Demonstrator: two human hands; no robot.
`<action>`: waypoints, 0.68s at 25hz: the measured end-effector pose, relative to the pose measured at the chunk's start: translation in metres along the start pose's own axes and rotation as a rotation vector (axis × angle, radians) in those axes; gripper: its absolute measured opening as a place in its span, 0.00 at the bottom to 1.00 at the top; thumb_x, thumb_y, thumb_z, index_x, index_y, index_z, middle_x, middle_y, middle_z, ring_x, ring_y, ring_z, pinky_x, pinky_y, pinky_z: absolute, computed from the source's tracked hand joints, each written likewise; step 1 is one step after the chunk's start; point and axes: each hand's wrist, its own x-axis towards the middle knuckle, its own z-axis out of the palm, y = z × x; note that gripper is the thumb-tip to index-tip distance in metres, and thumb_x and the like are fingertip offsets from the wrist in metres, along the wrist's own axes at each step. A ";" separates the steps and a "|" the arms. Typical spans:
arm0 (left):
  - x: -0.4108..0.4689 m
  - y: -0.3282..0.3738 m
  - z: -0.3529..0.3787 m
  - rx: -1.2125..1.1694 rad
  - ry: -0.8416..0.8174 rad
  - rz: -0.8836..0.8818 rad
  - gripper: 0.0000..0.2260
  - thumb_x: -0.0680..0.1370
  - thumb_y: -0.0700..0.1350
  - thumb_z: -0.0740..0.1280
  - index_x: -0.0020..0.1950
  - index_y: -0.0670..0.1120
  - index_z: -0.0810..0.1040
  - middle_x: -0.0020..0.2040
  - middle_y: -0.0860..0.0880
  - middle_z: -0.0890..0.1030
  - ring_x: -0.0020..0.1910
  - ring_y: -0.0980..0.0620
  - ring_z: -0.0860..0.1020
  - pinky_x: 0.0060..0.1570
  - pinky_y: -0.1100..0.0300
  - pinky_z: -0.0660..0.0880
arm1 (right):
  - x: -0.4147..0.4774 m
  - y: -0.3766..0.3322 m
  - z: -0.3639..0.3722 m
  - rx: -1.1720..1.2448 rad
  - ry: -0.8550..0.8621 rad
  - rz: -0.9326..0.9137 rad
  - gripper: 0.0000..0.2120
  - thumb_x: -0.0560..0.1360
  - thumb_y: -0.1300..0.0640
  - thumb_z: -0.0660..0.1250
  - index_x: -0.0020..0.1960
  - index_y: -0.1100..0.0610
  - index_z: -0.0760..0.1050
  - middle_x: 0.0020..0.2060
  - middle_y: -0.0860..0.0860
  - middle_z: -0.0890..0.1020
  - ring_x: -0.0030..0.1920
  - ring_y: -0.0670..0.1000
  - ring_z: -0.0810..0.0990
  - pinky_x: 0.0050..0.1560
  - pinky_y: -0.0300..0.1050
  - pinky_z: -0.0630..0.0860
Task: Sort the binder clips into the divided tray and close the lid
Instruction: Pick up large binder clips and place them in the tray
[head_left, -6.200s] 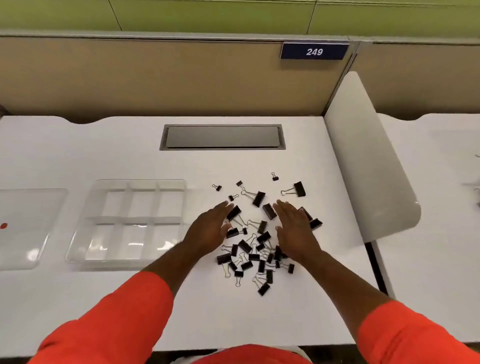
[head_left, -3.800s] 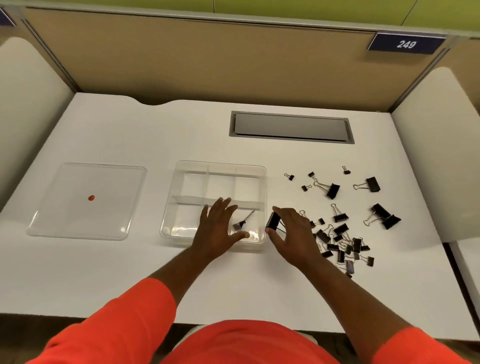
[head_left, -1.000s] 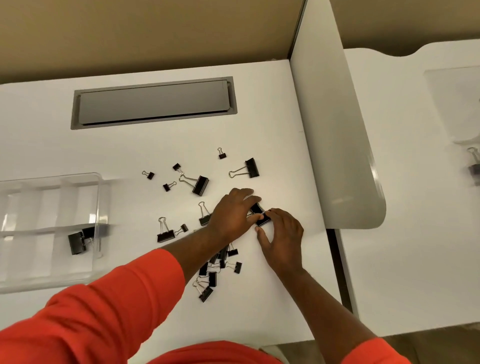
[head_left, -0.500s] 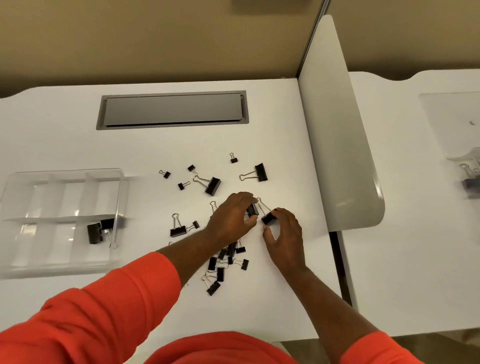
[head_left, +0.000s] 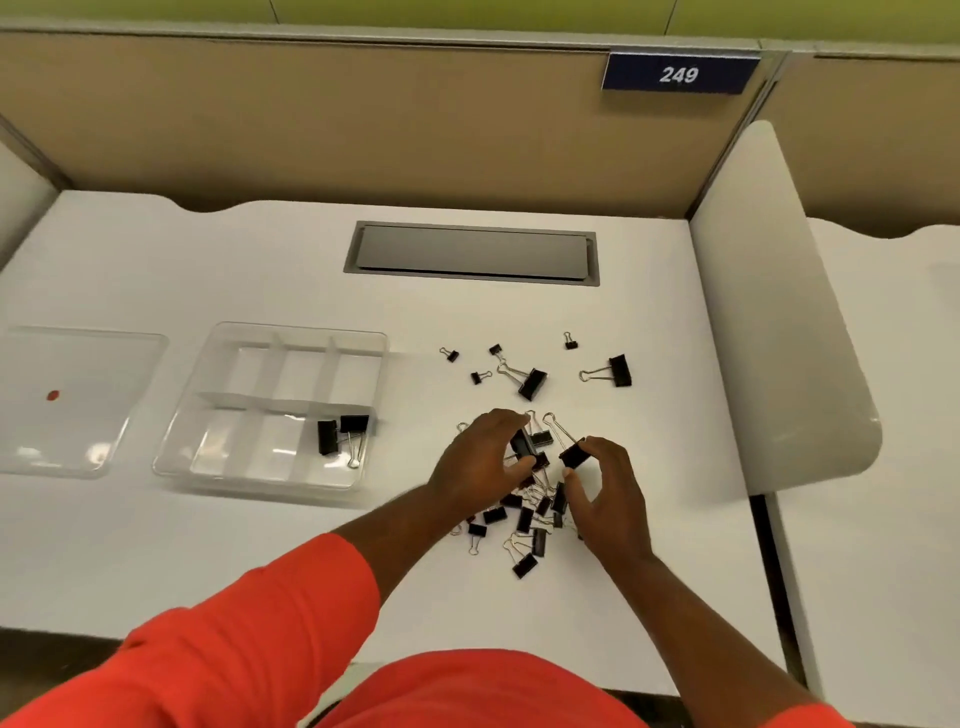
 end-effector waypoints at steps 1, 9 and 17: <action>-0.006 -0.007 -0.006 -0.001 0.011 -0.008 0.25 0.76 0.53 0.69 0.72 0.49 0.71 0.67 0.52 0.74 0.66 0.54 0.70 0.61 0.62 0.69 | -0.002 -0.006 0.005 0.000 0.002 0.010 0.17 0.76 0.59 0.70 0.64 0.51 0.73 0.60 0.41 0.74 0.62 0.38 0.72 0.62 0.33 0.69; -0.060 -0.101 -0.086 -0.015 0.122 -0.029 0.23 0.75 0.53 0.71 0.68 0.48 0.75 0.64 0.53 0.76 0.64 0.54 0.72 0.61 0.62 0.69 | -0.030 -0.081 0.081 -0.015 -0.016 -0.032 0.17 0.76 0.57 0.71 0.63 0.50 0.73 0.58 0.41 0.74 0.60 0.41 0.73 0.60 0.39 0.71; -0.090 -0.185 -0.132 -0.006 0.151 -0.051 0.25 0.72 0.54 0.73 0.68 0.48 0.75 0.65 0.52 0.76 0.64 0.51 0.73 0.63 0.60 0.69 | -0.051 -0.146 0.150 -0.042 0.004 -0.097 0.14 0.76 0.57 0.70 0.59 0.47 0.73 0.56 0.40 0.77 0.61 0.44 0.75 0.55 0.38 0.75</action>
